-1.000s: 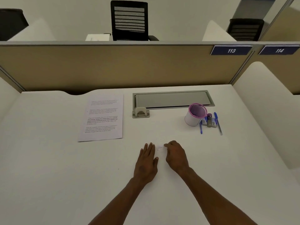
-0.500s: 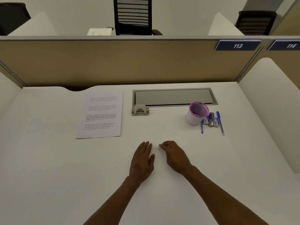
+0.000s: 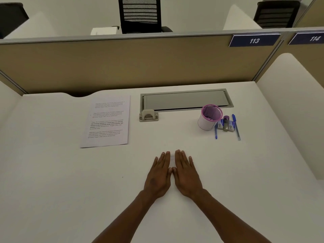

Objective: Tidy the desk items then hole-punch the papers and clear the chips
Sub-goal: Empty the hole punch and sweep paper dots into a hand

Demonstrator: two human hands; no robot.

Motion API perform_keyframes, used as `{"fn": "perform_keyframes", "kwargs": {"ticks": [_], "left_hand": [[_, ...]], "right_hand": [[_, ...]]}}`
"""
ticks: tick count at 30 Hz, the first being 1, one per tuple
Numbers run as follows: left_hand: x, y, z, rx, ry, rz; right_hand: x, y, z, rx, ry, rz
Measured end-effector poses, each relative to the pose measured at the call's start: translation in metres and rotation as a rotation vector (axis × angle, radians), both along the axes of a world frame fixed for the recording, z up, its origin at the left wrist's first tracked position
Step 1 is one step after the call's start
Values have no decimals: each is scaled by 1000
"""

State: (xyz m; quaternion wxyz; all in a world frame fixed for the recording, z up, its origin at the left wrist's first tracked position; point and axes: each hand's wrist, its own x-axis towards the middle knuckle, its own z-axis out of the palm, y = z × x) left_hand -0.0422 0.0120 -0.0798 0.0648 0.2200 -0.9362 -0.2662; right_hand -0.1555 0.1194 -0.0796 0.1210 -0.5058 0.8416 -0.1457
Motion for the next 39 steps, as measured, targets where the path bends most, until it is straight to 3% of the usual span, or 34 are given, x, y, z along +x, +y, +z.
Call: {"fn": "perform_keyframes", "kwargs": {"ticks": [6, 11, 15, 17, 22, 25, 29, 35, 39], "left_hand": [[-4, -27, 4, 48, 97, 153], [-12, -48, 2, -37, -4, 67], [-6, -32, -3, 1, 13, 40], [-1, -22, -2, 49, 48, 33], [-2, -24, -1, 100, 54, 120], [-3, -22, 0, 40, 5, 73], [2, -6, -1, 33, 19, -16], [3, -3, 0, 111, 97, 103], [2, 2, 1, 110, 109, 40]], "right_hand": [[-28, -31, 19, -90, -119, 60], [-49, -54, 18, 7, -73, 205], [-41, -28, 9, -86, -48, 306], [-37, -14, 8, -131, -103, 279], [-46, -14, 12, -138, -126, -71], [-40, -15, 9, -44, -98, -29], [-16, -4, 6, -64, -85, 94], [-14, -8, 10, -107, -149, 59], [-10, -17, 6, -84, -131, 95]]}}
